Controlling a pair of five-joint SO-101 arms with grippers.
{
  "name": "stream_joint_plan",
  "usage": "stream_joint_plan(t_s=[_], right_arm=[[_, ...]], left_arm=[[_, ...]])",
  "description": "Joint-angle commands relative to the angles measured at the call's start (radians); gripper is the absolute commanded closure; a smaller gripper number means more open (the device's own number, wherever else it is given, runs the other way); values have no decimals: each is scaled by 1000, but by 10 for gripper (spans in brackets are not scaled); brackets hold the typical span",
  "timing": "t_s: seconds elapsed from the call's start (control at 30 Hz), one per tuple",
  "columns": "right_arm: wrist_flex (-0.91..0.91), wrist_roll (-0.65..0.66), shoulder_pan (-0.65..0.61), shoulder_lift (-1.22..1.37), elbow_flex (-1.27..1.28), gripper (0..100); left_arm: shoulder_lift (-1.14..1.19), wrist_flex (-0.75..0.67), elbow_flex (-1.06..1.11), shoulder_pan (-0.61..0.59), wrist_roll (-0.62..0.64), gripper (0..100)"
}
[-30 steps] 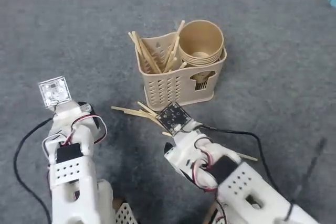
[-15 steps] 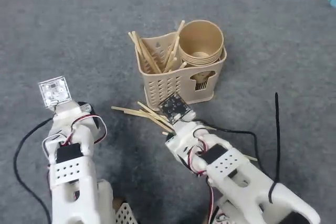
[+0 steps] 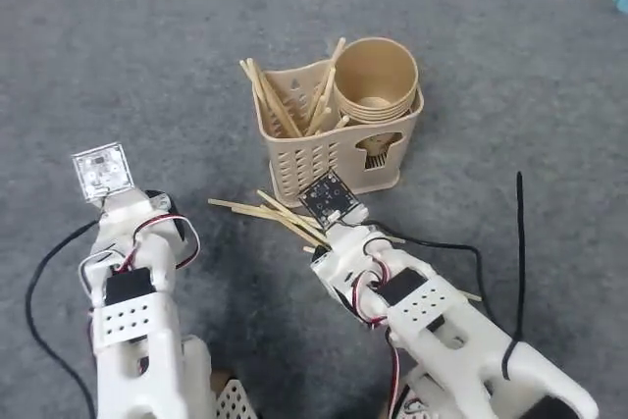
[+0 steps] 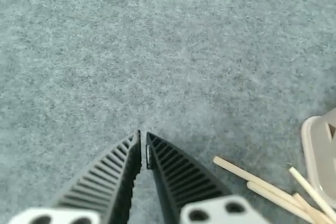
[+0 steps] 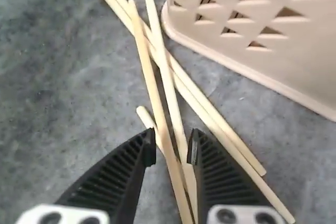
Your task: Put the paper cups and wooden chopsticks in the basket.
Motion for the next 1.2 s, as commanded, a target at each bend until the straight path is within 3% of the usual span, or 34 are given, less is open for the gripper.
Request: stream_joint_plan(t_s=[0.0,0.27,0.47,0.6,0.93,1.17], right_arm=[[-12,21,12,16,-15,880],[-8,20,13,209,-112,880],[-8,14,13,211,-112,889],[-8,14,12,211,-110,994],[-4,14,7,209,-107,991],[213,18,4,10,-114,991]], left_arm=[[-14,-26,-4,-6,-9,987],[-14,-26,-4,-8,-9,987],[-14,-26,-4,-9,-9,987],[-14,-28,-4,-6,-9,987],[-14,-28,-4,-6,-9,987],[-14,-29,-5,-6,-9,987]])
